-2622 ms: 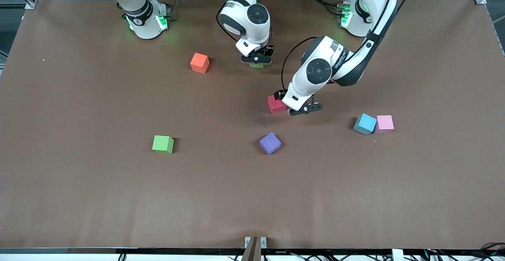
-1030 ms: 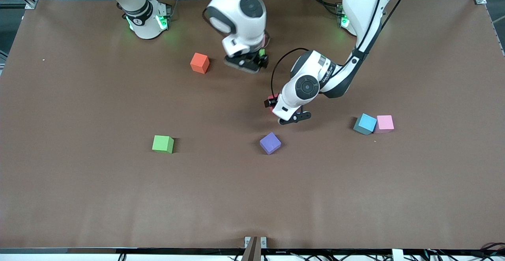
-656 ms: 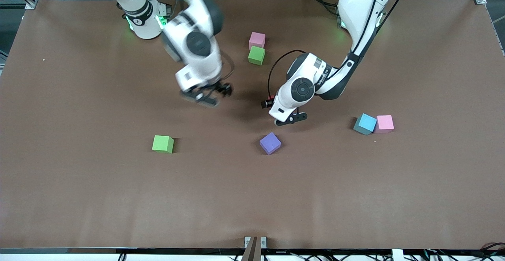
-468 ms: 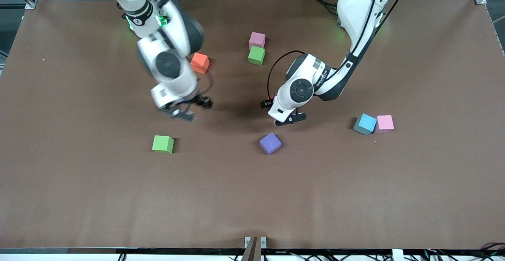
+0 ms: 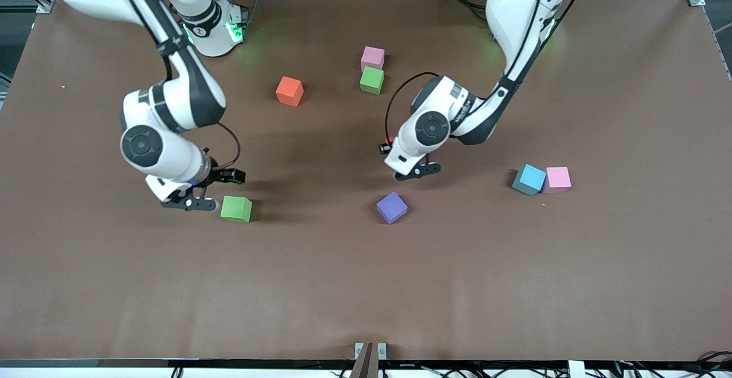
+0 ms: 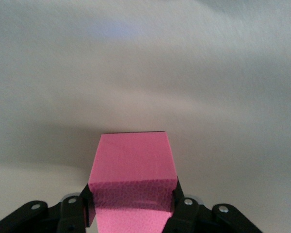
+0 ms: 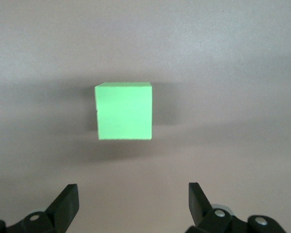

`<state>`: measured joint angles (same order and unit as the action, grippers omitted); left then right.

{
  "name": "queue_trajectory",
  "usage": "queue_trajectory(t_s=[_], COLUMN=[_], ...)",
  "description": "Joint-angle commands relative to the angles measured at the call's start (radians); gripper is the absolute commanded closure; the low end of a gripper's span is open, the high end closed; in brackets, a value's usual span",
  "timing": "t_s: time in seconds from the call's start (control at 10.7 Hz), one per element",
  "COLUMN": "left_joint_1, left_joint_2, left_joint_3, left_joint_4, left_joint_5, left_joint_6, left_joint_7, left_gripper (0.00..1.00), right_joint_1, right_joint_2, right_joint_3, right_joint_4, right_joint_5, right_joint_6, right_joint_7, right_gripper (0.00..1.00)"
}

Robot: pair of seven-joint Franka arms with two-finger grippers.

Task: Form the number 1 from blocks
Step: 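Carry the red cube toward the column while the right gripper grasps green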

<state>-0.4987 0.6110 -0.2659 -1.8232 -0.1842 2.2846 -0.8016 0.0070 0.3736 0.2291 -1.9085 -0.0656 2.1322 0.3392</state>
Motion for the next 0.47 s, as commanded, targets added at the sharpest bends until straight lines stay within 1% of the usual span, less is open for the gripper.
queue_trajectory(t_s=[0.0, 0.09, 0.28, 0.37], left_joint_1=[-0.098, -0.139, -0.184, -0.208], left_joint_2=[-0.011, -0.016, -0.028, -0.031], left_joint_3=[0.014, 0.014, 0.014, 0.014], left_joint_4=[0.012, 0.012, 0.01, 0.005], left_joint_5=[0.019, 0.019, 0.029, 0.054], left_joint_6=[0.001, 0.001, 0.001, 0.0], left_joint_7=[-0.03, -0.037, -0.044, -0.045], left_gripper=[1.0, 1.0, 1.0, 1.0], right_joint_1=[-0.035, -0.016, -0.001, -0.007], right_joint_2=[0.025, 0.039, 0.073, 0.091], right_joint_3=[0.022, 0.022, 0.022, 0.021], right_joint_4=[0.034, 0.035, 0.045, 0.058], right_joint_5=[-0.009, -0.014, -0.016, -0.017], right_joint_6=[0.009, 0.058, 0.156, 0.164], right_joint_7=[-0.034, -0.029, -0.019, -0.019], right_gripper=[0.0, 0.0, 0.0, 0.0])
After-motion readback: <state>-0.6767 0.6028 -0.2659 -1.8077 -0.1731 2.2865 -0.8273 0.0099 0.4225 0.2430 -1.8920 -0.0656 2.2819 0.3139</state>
